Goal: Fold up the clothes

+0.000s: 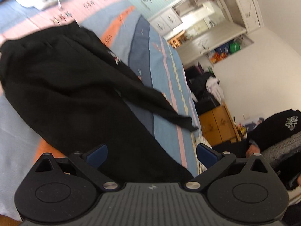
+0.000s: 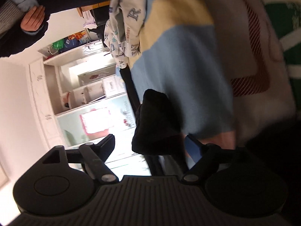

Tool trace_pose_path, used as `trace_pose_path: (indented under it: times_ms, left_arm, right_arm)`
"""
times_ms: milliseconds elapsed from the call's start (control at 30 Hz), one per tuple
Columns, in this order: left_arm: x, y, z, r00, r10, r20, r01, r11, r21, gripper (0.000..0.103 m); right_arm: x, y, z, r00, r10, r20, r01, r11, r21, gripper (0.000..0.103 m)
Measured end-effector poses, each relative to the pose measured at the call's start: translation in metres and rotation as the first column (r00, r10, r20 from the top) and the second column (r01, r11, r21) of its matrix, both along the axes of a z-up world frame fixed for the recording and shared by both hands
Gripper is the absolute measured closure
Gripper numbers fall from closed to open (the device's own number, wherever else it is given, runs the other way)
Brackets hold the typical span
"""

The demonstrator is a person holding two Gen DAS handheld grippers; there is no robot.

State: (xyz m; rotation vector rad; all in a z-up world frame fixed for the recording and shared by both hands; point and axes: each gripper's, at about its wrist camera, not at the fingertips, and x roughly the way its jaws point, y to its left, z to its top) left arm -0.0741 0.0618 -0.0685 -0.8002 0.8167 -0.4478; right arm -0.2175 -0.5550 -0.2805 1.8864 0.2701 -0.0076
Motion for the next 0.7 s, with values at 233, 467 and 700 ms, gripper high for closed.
trace_pose_path:
  times_ms: [233,467,700]
  left_arm:
    - [0.008,-0.018,-0.019,0.998,-0.044,-0.052,0.046,0.999,0.026,0.002]
    - [0.01,-0.023,-0.029,0.997,-0.033,-0.066,0.036,0.998,0.045,0.002]
    - [0.01,-0.026,-0.027,0.997,-0.04,-0.068,0.044,0.997,0.058,0.002]
  right_arm:
    - [0.026,-0.01,0.014,1.0,-0.008,0.003,0.009,0.998,-0.063,0.01]
    - [0.039,-0.012,0.047,0.996,0.008,-0.083,-0.036,0.936,-0.349,0.057]
    - [0.052,-0.009,0.078,0.998,-0.007,-0.059,-0.031,0.785,-0.619,0.094]
